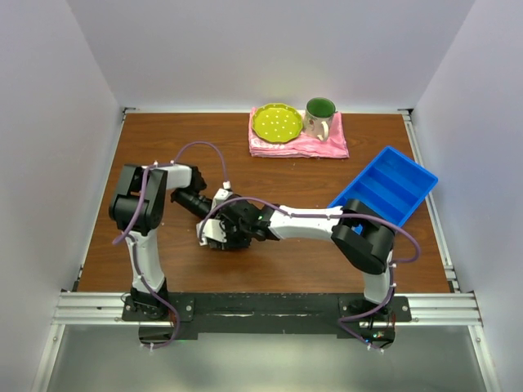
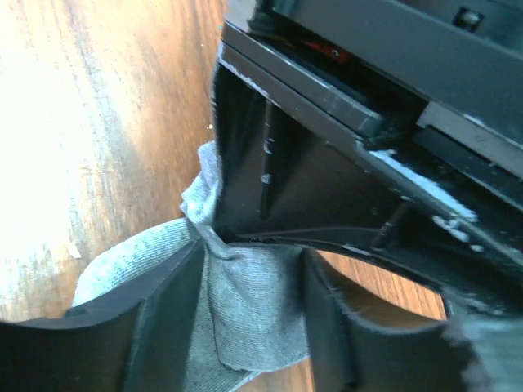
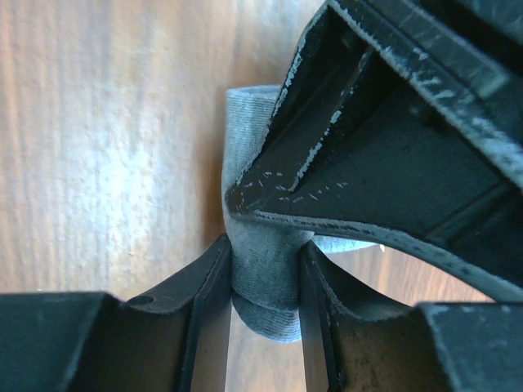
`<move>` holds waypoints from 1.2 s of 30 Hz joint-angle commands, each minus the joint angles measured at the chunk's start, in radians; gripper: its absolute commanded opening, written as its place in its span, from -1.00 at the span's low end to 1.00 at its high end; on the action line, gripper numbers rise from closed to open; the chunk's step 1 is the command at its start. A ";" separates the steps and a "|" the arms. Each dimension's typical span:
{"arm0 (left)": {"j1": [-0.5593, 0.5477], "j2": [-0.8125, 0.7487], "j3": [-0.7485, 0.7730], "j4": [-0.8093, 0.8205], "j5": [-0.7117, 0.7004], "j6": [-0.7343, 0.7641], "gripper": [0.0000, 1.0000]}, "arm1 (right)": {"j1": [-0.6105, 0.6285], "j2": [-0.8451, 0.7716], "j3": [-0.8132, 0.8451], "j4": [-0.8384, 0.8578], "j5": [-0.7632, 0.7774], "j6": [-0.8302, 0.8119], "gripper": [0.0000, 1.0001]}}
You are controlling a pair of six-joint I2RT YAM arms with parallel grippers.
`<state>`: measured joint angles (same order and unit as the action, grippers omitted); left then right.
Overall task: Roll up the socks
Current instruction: Roll the sock at the center of the board.
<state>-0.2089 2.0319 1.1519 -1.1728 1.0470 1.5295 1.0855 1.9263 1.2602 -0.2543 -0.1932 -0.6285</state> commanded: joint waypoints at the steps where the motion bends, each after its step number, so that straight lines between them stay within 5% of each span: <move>1: -0.007 -0.019 -0.024 0.159 -0.124 0.038 0.30 | 0.028 0.025 0.012 0.043 -0.095 0.024 -1.00; 6: -0.006 -0.070 0.008 0.200 -0.087 0.011 0.69 | 0.030 0.027 0.007 0.049 -0.094 0.026 -1.00; 15: 0.006 -0.119 0.106 0.153 -0.013 0.011 1.00 | 0.028 0.025 -0.001 0.049 -0.091 0.027 -1.00; 23: 0.058 -0.254 0.025 0.277 -0.007 -0.046 1.00 | 0.030 0.039 0.001 0.047 -0.097 0.039 -1.00; 29: 0.143 -0.246 0.104 0.194 0.024 -0.048 1.00 | 0.028 0.042 0.001 0.052 -0.095 0.047 -1.00; 36: 0.164 -0.277 -0.020 0.355 -0.142 -0.199 1.00 | 0.030 0.036 -0.001 0.055 -0.084 0.044 -1.00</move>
<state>-0.0444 1.7916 1.2110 -0.9188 0.9771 1.4212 1.1038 1.9419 1.2602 -0.1852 -0.2386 -0.6041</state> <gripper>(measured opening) 0.997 0.327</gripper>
